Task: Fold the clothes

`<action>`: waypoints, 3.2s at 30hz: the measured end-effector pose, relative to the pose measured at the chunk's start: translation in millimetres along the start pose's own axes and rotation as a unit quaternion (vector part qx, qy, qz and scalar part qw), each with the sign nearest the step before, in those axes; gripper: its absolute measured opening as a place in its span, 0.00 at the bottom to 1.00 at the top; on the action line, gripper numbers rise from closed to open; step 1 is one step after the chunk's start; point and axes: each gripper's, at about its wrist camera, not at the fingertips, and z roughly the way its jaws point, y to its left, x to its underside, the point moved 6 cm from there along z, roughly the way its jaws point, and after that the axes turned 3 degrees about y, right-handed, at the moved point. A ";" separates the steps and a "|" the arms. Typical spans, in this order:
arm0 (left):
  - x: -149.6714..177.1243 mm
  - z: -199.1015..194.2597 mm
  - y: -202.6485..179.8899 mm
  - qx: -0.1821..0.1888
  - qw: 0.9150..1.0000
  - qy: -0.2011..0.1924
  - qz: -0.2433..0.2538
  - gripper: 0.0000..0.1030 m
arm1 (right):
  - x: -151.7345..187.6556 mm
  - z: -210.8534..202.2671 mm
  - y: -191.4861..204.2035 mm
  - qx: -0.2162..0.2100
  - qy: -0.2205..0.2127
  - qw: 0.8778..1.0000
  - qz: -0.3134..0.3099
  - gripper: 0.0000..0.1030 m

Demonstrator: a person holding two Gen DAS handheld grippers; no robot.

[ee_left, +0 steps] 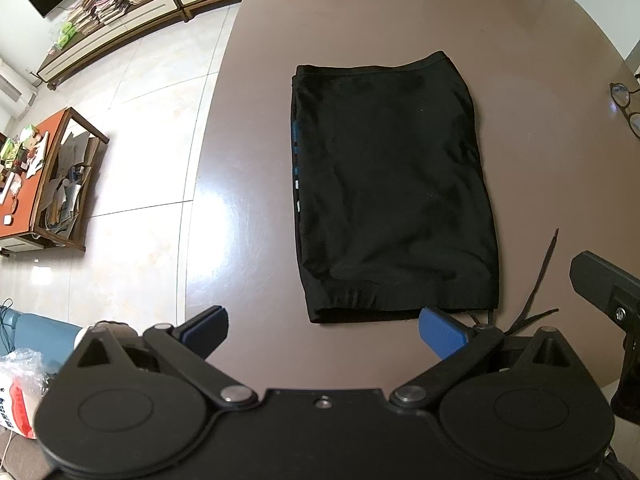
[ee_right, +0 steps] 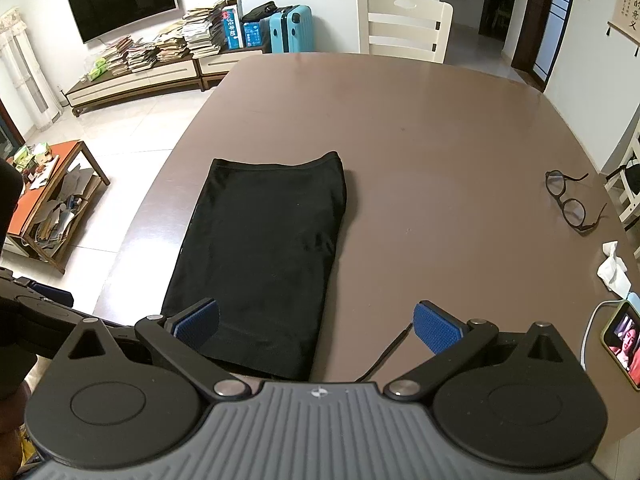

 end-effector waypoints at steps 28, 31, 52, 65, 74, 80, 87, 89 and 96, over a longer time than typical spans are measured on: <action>-2.5 4.9 1.9 -0.003 1.000 0.007 -0.009 0.99 | 0.3 6.6 0.1 -0.004 0.007 1.000 0.003 1.00; -2.8 4.9 2.1 -0.003 1.000 0.007 -0.010 0.99 | 0.8 7.6 0.3 -0.004 0.008 1.000 0.002 1.00; -1.4 6.1 2.5 -0.002 1.000 0.006 -0.011 0.99 | 0.6 9.2 1.2 -0.005 0.009 1.000 0.002 1.00; -47.2 7.0 38.0 0.143 0.973 -0.179 -0.033 0.99 | -26.9 1.5 -16.9 -0.142 -0.191 0.971 0.008 1.00; -99.5 71.8 88.0 0.225 0.951 -0.163 -0.138 0.95 | -60.6 101.6 -69.4 -0.235 -0.120 0.959 0.106 0.66; -144.4 112.9 90.0 0.233 0.952 -0.148 -0.133 0.66 | -84.2 155.5 -78.7 -0.243 -0.100 0.958 0.118 0.64; -183.7 146.8 88.5 0.243 0.950 -0.148 -0.125 0.50 | -109.2 206.2 -91.6 -0.256 -0.077 0.956 0.120 0.56; -189.1 152.9 83.7 0.239 0.954 -0.146 -0.106 0.41 | -115.1 222.6 -92.1 -0.258 -0.066 0.958 0.106 0.49; -191.3 160.5 75.2 0.247 0.955 -0.144 -0.084 0.39 | -119.0 247.1 -86.5 -0.274 -0.051 0.956 0.093 0.48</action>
